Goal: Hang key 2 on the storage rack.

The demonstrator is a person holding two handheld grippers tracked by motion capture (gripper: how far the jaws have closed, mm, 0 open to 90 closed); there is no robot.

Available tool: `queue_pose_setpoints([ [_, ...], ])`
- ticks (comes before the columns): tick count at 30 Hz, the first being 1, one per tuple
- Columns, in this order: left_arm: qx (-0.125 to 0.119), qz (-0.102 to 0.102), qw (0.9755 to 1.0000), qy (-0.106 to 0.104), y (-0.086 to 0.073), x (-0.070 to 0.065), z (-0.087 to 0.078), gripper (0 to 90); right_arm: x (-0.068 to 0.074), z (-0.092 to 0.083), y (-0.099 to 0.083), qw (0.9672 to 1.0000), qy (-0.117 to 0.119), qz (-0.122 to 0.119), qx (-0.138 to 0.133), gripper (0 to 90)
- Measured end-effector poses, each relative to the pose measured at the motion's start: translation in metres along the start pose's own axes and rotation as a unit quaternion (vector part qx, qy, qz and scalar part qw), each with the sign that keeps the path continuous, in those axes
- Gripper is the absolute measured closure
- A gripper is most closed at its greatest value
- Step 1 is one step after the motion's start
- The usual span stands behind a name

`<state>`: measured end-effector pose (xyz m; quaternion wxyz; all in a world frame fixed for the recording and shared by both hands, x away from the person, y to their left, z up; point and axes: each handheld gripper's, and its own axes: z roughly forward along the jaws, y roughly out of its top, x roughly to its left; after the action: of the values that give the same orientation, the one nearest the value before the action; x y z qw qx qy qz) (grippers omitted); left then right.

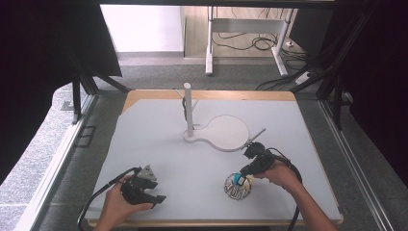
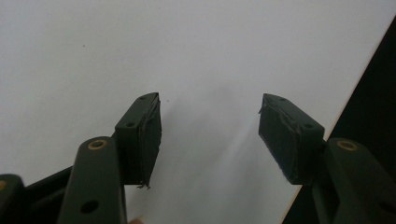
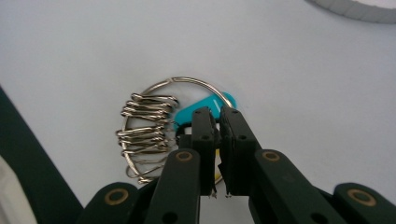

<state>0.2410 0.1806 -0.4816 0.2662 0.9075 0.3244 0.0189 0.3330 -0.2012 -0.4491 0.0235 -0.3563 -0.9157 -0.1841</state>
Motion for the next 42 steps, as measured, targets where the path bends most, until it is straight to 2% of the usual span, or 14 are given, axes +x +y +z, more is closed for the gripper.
queue_pose_setpoints([
  [3,-0.002,-0.001,1.0,0.001,0.0,0.0,-0.001,39.5,-0.005,0.005,-0.002,0.9997,-0.014,0.008,0.017,81.1],
  [7,-0.002,0.0,1.0,0.001,0.0,0.0,-0.001,39.5,-0.015,0.015,-0.009,0.9991,-0.01,0.026,0.031,78.6],
  [13,-0.003,-0.001,1.0,0.002,0.0,0.0,0.0,39.5,-0.018,0.022,-0.015,0.9986,-0.001,0.032,0.041,74.9],
  [19,-0.005,-0.001,1.0,0.003,0.0,0.0,-0.001,39.5,-0.015,0.024,-0.009,0.9988,-0.004,0.02,0.045,73.7],
  [23,-0.006,-0.001,1.0,0.003,-0.001,0.0,-0.002,39.6,-0.01,0.026,-0.004,0.9983,-0.019,-0.002,0.055,75.8],
  [25,-0.007,-0.002,1.0,0.003,-0.001,0.0,-0.002,39.6,-0.005,0.027,-0.002,0.9971,-0.036,-0.019,0.064,76.9],
  [28,-0.009,-0.004,1.0,0.003,-0.001,0.0,-0.002,39.7,0.005,0.031,0.003,0.9931,-0.069,-0.051,0.081,80.7],
  [30,-0.01,-0.005,0.9999,0.002,-0.001,-0.001,-0.002,39.7,0.009,0.033,0.007,0.9926,-0.073,-0.05,0.084,85.2],
  [32,-0.01,-0.004,0.9999,0.003,-0.001,-0.001,-0.002,39.7,0.011,0.034,0.009,0.9916,-0.076,-0.053,0.091,85.7],
  [38,-0.013,-0.002,0.9999,0.005,-0.001,0.001,-0.005,39.8,0.002,0.032,0.009,0.9933,-0.057,-0.029,0.096,86.6],
  [39,-0.015,-0.004,0.9999,0.005,-0.002,0.001,-0.005,39.8,0.001,0.03,0.009,0.9938,-0.052,-0.019,0.096,86.6],
  [42,-0.017,-0.005,0.9998,0.005,-0.002,0.002,-0.006,39.8,-0.002,0.019,0.007,0.9959,-0.031,-0.011,0.085,86.7],
])
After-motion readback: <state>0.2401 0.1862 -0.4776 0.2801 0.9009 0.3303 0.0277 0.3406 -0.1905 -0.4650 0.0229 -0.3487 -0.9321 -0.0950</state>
